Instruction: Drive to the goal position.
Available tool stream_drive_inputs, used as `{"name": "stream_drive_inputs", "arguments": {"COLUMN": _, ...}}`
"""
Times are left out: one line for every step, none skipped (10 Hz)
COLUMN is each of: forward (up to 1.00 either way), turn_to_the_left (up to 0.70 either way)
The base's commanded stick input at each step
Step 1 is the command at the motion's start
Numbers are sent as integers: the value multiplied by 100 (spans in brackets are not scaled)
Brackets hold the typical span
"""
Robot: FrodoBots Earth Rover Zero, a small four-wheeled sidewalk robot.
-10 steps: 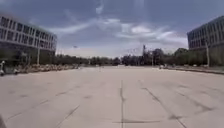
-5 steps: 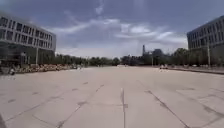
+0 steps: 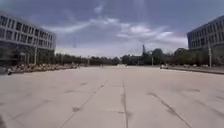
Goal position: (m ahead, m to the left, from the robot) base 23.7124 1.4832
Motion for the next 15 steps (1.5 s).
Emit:
{"name": "stream_drive_inputs", "arguments": {"forward": 56, "turn_to_the_left": 0}}
{"name": "stream_drive_inputs", "arguments": {"forward": 56, "turn_to_the_left": 0}}
{"name": "stream_drive_inputs", "arguments": {"forward": 52, "turn_to_the_left": 0}}
{"name": "stream_drive_inputs", "arguments": {"forward": 53, "turn_to_the_left": 0}}
{"name": "stream_drive_inputs", "arguments": {"forward": 54, "turn_to_the_left": 0}}
{"name": "stream_drive_inputs", "arguments": {"forward": 54, "turn_to_the_left": 0}}
{"name": "stream_drive_inputs", "arguments": {"forward": 54, "turn_to_the_left": 0}}
{"name": "stream_drive_inputs", "arguments": {"forward": 54, "turn_to_the_left": 0}}
{"name": "stream_drive_inputs", "arguments": {"forward": 54, "turn_to_the_left": 0}}
{"name": "stream_drive_inputs", "arguments": {"forward": 54, "turn_to_the_left": 0}}
{"name": "stream_drive_inputs", "arguments": {"forward": 54, "turn_to_the_left": 0}}
{"name": "stream_drive_inputs", "arguments": {"forward": 54, "turn_to_the_left": 0}}
{"name": "stream_drive_inputs", "arguments": {"forward": 54, "turn_to_the_left": 0}}
{"name": "stream_drive_inputs", "arguments": {"forward": 54, "turn_to_the_left": 0}}
{"name": "stream_drive_inputs", "arguments": {"forward": 54, "turn_to_the_left": 0}}
